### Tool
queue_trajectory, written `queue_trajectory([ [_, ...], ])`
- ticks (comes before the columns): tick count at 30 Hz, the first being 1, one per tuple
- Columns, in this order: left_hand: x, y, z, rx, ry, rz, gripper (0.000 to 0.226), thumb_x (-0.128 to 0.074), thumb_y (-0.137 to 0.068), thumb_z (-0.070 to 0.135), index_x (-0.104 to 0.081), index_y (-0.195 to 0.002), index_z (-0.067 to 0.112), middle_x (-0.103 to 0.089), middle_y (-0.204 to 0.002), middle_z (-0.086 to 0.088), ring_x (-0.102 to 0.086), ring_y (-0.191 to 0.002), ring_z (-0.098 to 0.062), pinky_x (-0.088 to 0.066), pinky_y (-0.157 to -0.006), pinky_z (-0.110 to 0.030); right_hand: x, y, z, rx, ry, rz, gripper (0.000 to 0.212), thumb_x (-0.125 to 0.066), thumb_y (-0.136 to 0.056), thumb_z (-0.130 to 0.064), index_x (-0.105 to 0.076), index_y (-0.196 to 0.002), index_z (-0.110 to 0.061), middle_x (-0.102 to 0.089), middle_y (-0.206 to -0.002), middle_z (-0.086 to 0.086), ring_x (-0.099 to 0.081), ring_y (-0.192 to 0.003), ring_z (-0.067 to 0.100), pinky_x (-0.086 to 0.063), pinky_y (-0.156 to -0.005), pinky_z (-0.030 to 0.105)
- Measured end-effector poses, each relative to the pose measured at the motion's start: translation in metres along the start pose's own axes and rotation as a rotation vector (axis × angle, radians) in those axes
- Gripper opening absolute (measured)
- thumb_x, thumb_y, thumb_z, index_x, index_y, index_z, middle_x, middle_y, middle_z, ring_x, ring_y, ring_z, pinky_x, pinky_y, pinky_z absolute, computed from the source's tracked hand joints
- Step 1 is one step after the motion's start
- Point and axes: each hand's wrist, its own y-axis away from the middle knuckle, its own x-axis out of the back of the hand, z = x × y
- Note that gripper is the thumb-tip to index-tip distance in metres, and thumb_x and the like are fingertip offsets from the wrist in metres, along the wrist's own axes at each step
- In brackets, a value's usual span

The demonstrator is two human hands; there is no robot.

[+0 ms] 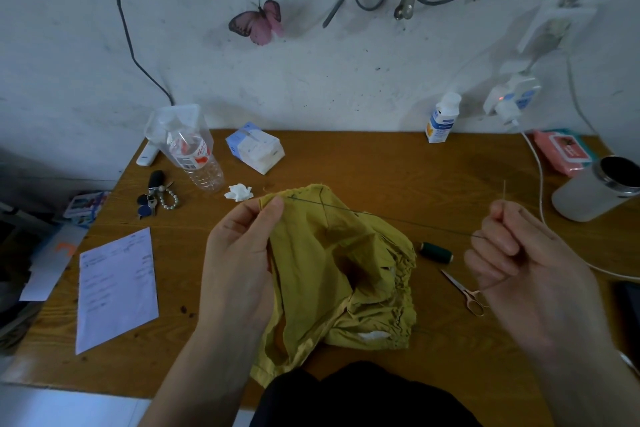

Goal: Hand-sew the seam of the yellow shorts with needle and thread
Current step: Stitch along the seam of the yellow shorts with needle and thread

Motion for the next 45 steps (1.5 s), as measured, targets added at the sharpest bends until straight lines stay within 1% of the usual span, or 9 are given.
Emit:
queue_trajectory([
  [7, -0.001, 0.003, 0.002, 0.013, -0.015, 0.005, 0.013, -0.065, -0.067, 0.017, -0.075, -0.059, 0.017, -0.074, -0.069, -0.004, -0.071, -0.064, -0.013, -0.056, -0.054, -0.022, 0.001, 0.0, -0.001, 0.019, 0.015, 0.034, 0.018, -0.047, -0.084, -0.022, -0.059, -0.072, -0.017, -0.039, -0.053, -0.007, -0.032, -0.041, 0.003, -0.032, -0.036, 0.013],
  [10, -0.003, 0.007, 0.003, 0.043, -0.047, -0.034, 0.013, -0.065, -0.068, 0.018, -0.075, -0.06, 0.016, -0.073, -0.068, -0.005, -0.071, -0.062, -0.014, -0.055, -0.053, -0.023, -0.005, 0.003, 0.002, 0.067, 0.098, -0.02, 0.018, -0.049, -0.082, -0.022, -0.063, -0.073, -0.017, -0.04, -0.053, -0.006, -0.033, -0.041, 0.004, -0.033, -0.038, 0.014],
  [15, -0.009, 0.016, 0.001, 0.078, -0.12, -0.136, 0.011, -0.066, -0.067, 0.02, -0.075, -0.063, 0.015, -0.074, -0.073, -0.007, -0.071, -0.064, -0.015, -0.055, -0.056, -0.022, -0.028, 0.01, 0.013, 0.346, 0.588, -0.241, 0.019, -0.048, -0.089, -0.017, -0.064, -0.08, -0.023, -0.046, -0.052, -0.009, -0.037, -0.045, 0.006, -0.034, -0.042, 0.016],
  [19, -0.013, 0.022, 0.002, 0.096, -0.108, -0.193, 0.011, -0.065, -0.065, 0.019, -0.075, -0.062, 0.016, -0.074, -0.072, -0.007, -0.071, -0.064, -0.015, -0.055, -0.056, -0.022, -0.04, 0.011, 0.016, 0.514, 0.774, -0.326, 0.01, -0.052, -0.088, -0.018, -0.061, -0.087, -0.019, -0.048, -0.056, -0.009, -0.039, -0.046, 0.003, -0.032, -0.041, 0.016],
  [21, -0.013, 0.024, 0.003, 0.109, -0.104, -0.215, 0.011, -0.065, -0.065, 0.019, -0.075, -0.063, 0.015, -0.074, -0.073, -0.008, -0.071, -0.065, -0.016, -0.056, -0.056, -0.023, -0.045, 0.011, 0.016, 0.568, 0.907, -0.375, 0.013, -0.049, -0.088, -0.026, -0.061, -0.089, -0.021, -0.052, -0.06, -0.009, -0.044, -0.047, 0.007, -0.033, -0.039, 0.019],
  [24, -0.013, 0.026, 0.003, 0.112, -0.123, -0.24, 0.011, -0.066, -0.064, 0.021, -0.076, -0.064, 0.015, -0.074, -0.073, -0.008, -0.071, -0.066, -0.016, -0.056, -0.058, -0.024, -0.05, 0.011, 0.02, 0.62, 1.063, -0.433, 0.017, -0.047, -0.088, -0.027, -0.062, -0.089, -0.022, -0.057, -0.066, -0.007, -0.052, -0.053, 0.012, -0.04, -0.042, 0.023],
  [32, -0.013, 0.026, 0.002, 0.113, -0.122, -0.259, 0.012, -0.069, -0.06, 0.022, -0.075, -0.065, 0.014, -0.073, -0.072, -0.009, -0.07, -0.065, -0.017, -0.057, -0.061, -0.025, -0.052, 0.008, 0.023, 0.679, 1.155, -0.427, 0.02, -0.048, -0.089, -0.029, -0.066, -0.09, -0.02, -0.061, -0.064, -0.009, -0.056, -0.056, 0.009, -0.043, -0.046, 0.026],
  [40, -0.013, 0.027, 0.001, 0.101, -0.153, -0.266, 0.018, -0.07, -0.058, 0.026, -0.076, -0.069, 0.013, -0.074, -0.076, -0.01, -0.07, -0.07, -0.018, -0.058, -0.066, -0.029, -0.052, 0.007, 0.022, 0.684, 1.195, -0.421, 0.02, -0.049, -0.089, -0.03, -0.067, -0.088, -0.02, -0.058, -0.062, -0.012, -0.054, -0.054, 0.007, -0.04, -0.045, 0.018],
  [45, -0.014, 0.028, 0.002, 0.071, -0.172, -0.253, 0.026, -0.074, -0.047, 0.033, -0.076, -0.066, 0.015, -0.073, -0.073, -0.008, -0.07, -0.068, -0.016, -0.058, -0.065, -0.026, -0.051, 0.007, 0.022, 0.669, 1.23, -0.415, 0.013, -0.055, -0.089, -0.024, -0.068, -0.087, -0.019, -0.061, -0.062, -0.01, -0.055, -0.054, 0.008, -0.041, -0.045, 0.02],
])
